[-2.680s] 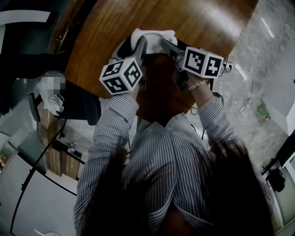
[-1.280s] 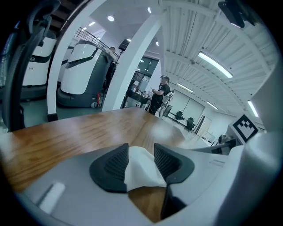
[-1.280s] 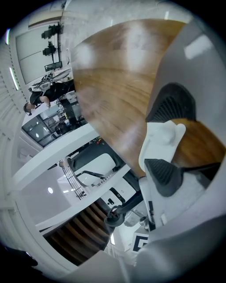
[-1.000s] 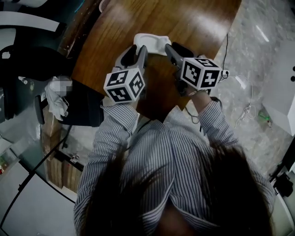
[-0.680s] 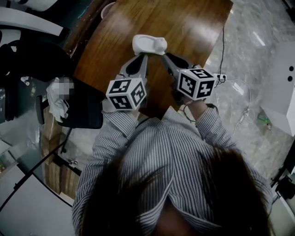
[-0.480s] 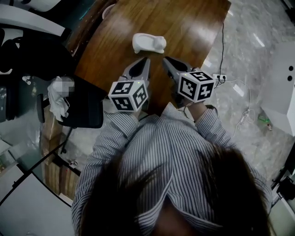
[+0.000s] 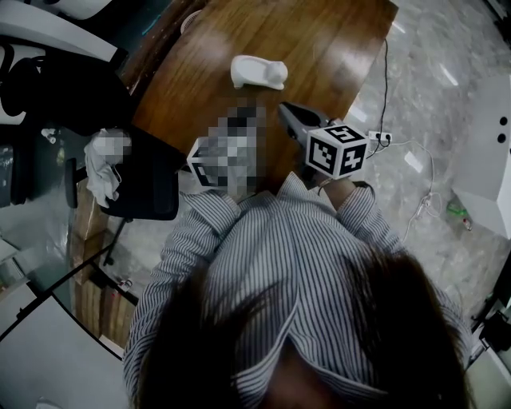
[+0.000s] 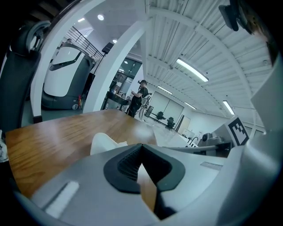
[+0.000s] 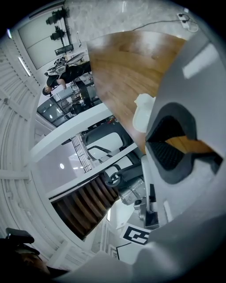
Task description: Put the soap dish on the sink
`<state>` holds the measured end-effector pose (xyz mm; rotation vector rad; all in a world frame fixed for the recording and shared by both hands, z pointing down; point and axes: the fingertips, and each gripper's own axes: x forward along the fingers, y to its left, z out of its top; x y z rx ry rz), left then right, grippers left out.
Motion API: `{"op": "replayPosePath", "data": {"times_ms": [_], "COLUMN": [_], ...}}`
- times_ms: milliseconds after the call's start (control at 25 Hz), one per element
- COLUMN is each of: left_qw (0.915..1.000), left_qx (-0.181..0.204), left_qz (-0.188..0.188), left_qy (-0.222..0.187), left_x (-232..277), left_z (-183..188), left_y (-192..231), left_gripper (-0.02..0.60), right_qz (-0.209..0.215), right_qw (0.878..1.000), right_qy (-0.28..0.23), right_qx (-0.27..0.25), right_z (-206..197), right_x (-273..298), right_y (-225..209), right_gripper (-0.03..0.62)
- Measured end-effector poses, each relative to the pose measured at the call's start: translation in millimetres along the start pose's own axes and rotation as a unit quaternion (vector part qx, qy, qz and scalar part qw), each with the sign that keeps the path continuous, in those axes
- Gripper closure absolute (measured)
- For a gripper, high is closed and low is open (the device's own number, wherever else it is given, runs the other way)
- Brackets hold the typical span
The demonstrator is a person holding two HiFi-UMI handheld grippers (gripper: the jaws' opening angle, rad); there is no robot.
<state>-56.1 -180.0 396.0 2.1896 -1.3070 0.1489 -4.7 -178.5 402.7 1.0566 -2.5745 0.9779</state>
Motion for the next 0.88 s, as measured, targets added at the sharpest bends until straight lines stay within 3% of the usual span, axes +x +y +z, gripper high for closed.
{"op": "replayPosePath", "data": {"times_ms": [880], "left_qw": [0.9995], "left_qx": [-0.004], "left_qz": [-0.02], "left_qy": [0.024], "left_x": [4.3], "left_z": [-14.7], "left_y": [-13.9], "left_gripper": [0.578], "right_qz": [-0.008], "right_qw": [1.0], "right_qy": [0.0], "right_qx": [-0.01], "right_z": [-3.7], "right_x": [-13.2], "right_y": [-0.3], "right_gripper": [0.592]}}
